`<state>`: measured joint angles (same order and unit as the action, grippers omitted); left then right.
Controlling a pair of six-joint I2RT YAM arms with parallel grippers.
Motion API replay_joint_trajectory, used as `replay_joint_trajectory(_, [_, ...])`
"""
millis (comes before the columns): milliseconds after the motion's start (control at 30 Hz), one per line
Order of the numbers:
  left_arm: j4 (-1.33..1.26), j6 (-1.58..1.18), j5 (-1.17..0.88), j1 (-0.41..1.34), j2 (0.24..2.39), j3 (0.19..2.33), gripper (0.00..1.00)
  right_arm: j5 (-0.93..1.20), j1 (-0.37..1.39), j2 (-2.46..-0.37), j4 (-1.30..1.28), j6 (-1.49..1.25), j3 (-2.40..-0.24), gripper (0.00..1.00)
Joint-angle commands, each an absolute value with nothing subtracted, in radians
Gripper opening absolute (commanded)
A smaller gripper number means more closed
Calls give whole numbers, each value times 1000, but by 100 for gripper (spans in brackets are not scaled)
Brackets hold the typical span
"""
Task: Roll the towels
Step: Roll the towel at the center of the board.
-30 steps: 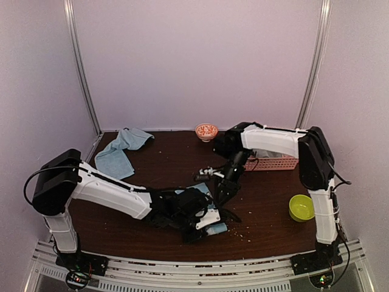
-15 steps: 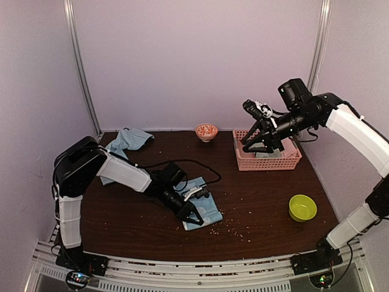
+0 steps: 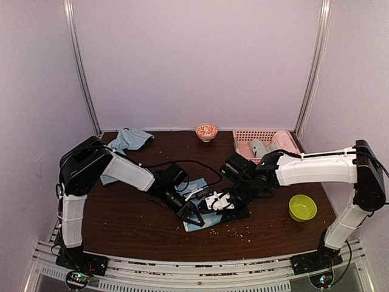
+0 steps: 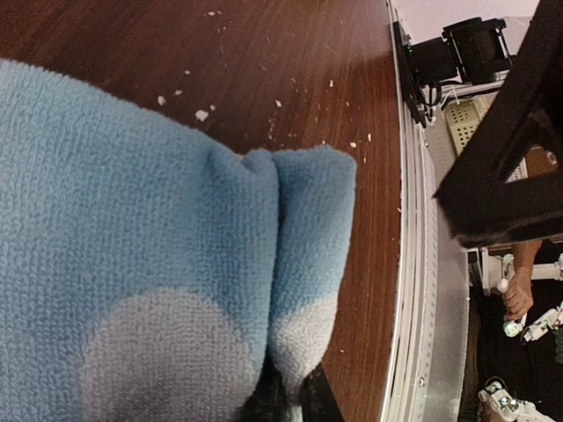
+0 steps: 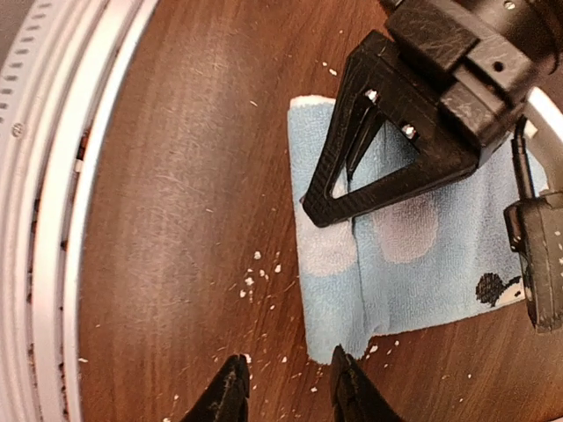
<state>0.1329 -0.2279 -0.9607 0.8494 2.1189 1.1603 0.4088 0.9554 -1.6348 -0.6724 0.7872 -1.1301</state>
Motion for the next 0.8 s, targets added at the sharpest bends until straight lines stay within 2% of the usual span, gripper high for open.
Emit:
replay_joint_trajectory(0, [246, -222, -874, 847, 2174, 1143, 0, 266, 997, -1670, -456, 787, -1098, 35])
replay_joint_trajectory(100, [245, -222, -862, 847, 2174, 1146, 0, 321, 1003, -1719, -444, 802, -1102, 35])
replay_joint_trajectory(333, [263, -216, -858, 847, 2175, 1158, 0, 300, 1020, -1793, -397, 811, -1078, 36])
replay_joint_trajectory(567, [269, -213, -862, 847, 2172, 1167, 0, 287, 1020, -1869, -384, 820, -1068, 33])
replay_joint_trajectory(633, [291, -194, -866, 847, 2163, 1174, 5, 271, 1020, -1882, -378, 819, -1065, 27])
replay_joint_trajectory(700, [353, -152, -829, 845, 2138, 1196, 15, 270, 1020, -1903, -406, 821, -1077, 15])
replay_joint_trajectory(767, [386, -123, -739, 833, 2075, 1198, 30, 297, 1020, -1929, -478, 824, -1107, 8])
